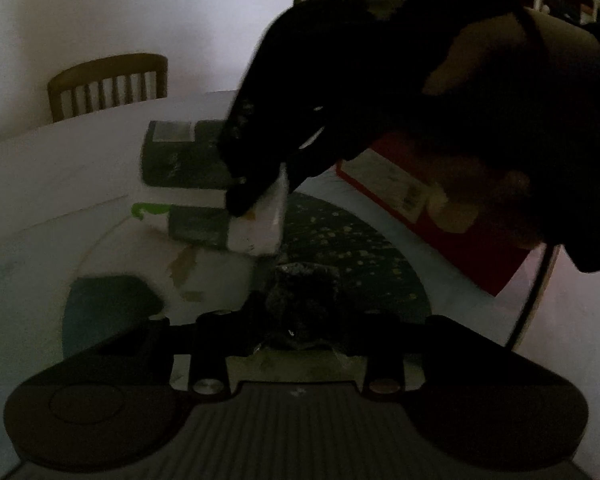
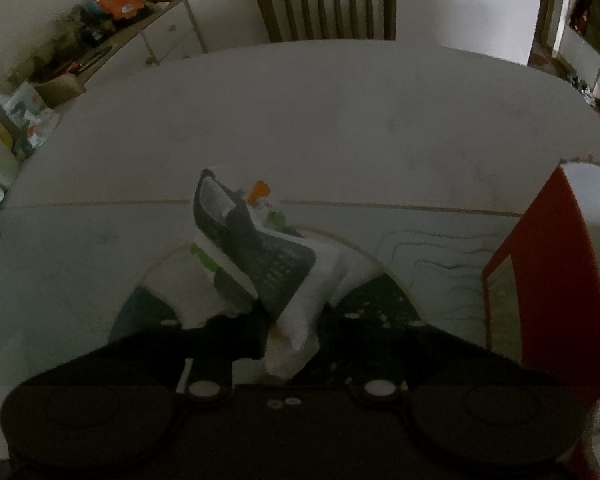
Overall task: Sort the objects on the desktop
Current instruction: 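Lift tissue pack with right tool and carry it over the shoebox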
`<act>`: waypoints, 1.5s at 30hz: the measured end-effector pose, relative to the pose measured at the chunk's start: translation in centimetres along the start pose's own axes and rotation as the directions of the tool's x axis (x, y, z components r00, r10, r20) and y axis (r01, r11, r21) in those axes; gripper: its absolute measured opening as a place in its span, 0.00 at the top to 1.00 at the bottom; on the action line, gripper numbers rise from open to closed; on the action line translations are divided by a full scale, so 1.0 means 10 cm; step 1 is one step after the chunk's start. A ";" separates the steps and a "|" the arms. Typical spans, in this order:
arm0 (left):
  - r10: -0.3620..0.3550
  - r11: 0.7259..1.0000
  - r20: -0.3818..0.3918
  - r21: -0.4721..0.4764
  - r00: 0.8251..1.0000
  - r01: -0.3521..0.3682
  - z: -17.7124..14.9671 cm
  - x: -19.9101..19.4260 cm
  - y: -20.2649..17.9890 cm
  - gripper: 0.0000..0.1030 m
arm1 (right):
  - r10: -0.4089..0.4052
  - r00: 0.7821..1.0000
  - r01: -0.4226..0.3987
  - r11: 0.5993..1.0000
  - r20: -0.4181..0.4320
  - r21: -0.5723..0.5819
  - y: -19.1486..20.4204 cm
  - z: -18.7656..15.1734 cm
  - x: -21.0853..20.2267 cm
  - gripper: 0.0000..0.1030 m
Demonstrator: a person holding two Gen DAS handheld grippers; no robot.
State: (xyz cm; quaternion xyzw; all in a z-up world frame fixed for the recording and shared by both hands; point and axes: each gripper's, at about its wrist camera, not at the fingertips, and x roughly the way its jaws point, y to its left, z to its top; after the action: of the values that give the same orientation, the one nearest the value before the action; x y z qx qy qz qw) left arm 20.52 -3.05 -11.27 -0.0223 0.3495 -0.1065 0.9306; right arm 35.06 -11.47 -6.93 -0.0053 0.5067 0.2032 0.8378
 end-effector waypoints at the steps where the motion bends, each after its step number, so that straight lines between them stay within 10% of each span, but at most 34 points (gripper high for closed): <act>1: 0.005 1.000 -0.001 -0.007 1.000 -0.005 0.00 0.00 0.02 0.66 | -0.003 1.000 0.003 1.000 0.002 -0.010 0.01 0.00 -0.02 0.81; 45: 0.050 0.996 0.110 -0.074 0.993 -0.042 0.67 -1.03 -0.35 0.66 | 0.072 0.981 -0.079 0.996 0.180 0.033 -0.40 -0.48 -1.63 0.83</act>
State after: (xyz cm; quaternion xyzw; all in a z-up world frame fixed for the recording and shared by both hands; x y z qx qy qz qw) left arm 16.74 -4.46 0.85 -0.0536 0.3010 -0.0711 0.9495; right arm 25.80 -21.66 3.76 0.0491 0.4332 0.2243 0.8716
